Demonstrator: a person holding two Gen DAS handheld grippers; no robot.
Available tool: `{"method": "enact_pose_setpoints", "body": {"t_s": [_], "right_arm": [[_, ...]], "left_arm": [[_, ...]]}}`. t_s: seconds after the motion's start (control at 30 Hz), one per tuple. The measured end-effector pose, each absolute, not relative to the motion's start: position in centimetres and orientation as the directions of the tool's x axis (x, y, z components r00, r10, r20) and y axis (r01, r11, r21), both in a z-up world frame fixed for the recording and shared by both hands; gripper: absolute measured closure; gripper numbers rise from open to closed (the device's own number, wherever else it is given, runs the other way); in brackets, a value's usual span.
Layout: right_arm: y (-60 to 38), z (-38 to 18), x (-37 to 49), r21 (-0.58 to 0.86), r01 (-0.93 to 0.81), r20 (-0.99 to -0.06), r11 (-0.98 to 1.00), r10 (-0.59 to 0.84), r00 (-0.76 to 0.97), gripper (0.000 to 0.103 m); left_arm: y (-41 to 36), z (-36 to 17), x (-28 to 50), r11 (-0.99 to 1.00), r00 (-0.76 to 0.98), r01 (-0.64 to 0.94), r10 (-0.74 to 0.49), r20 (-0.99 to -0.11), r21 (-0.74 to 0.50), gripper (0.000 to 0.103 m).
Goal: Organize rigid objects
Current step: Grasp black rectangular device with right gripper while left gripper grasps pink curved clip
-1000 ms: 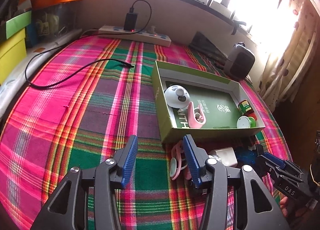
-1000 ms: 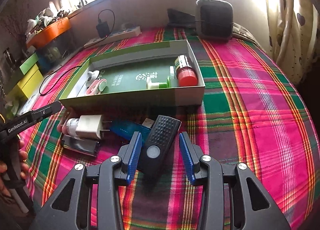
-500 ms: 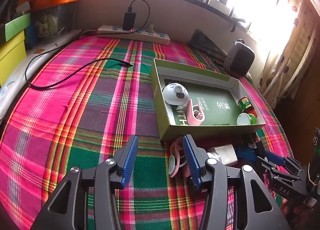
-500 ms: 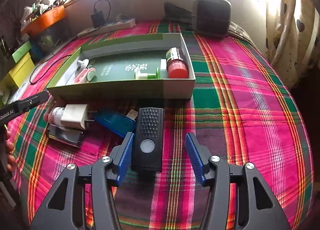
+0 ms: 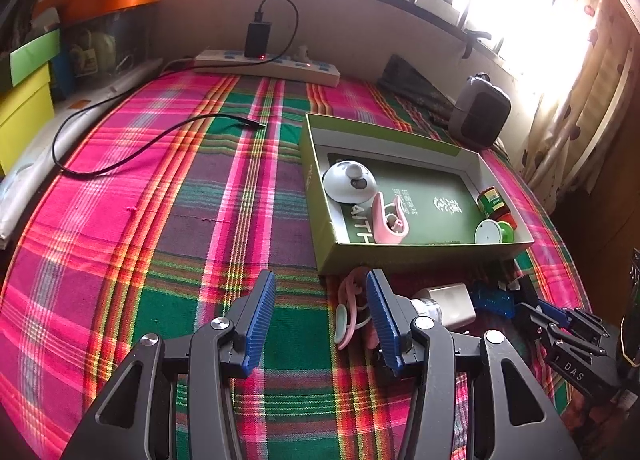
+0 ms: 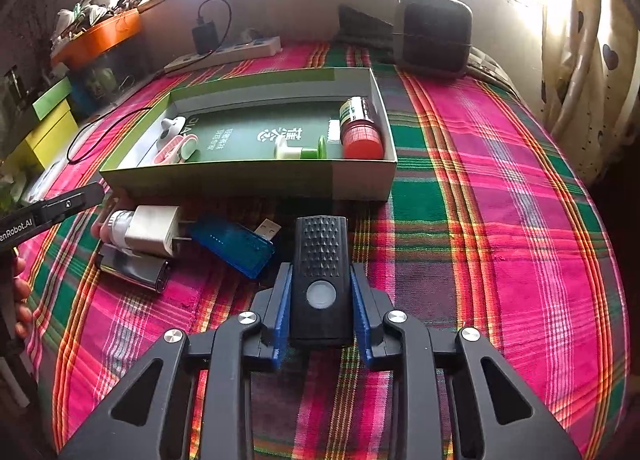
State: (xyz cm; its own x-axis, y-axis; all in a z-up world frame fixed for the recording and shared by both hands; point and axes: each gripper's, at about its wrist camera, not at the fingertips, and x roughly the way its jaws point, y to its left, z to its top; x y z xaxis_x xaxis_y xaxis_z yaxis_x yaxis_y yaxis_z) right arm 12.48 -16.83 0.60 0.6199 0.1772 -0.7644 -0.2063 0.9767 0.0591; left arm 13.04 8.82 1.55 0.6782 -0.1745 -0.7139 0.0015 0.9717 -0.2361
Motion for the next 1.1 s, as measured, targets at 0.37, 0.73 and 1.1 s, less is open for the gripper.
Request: {"method": "enact_pose_setpoints", "body": {"t_s": [0.37,0.73,1.1], "right_arm": [[-18.1,0.8,12.3,0.061,-0.183,-0.747,0.981,0.167,0.644,0.075],[-18.4,0.8,12.3,0.093,-0.195,-0.74,0.976,0.199,0.643,0.075],[-18.5,0.7,12.5,0.105,-0.2,-0.744,0.974,0.211,0.634,0.075]], "left_arm": [[7.7,1.6,13.0,0.975,0.661,0.024,-0.181,-0.728,-0.221,0.056],[6.0,0.8,13.5,0.993,0.636,0.025,-0.107,-0.765,-0.118,0.056],[5.9,0.5,14.1,0.996,0.632,0.01,-0.072,-0.772,-0.085,0.056]]}}
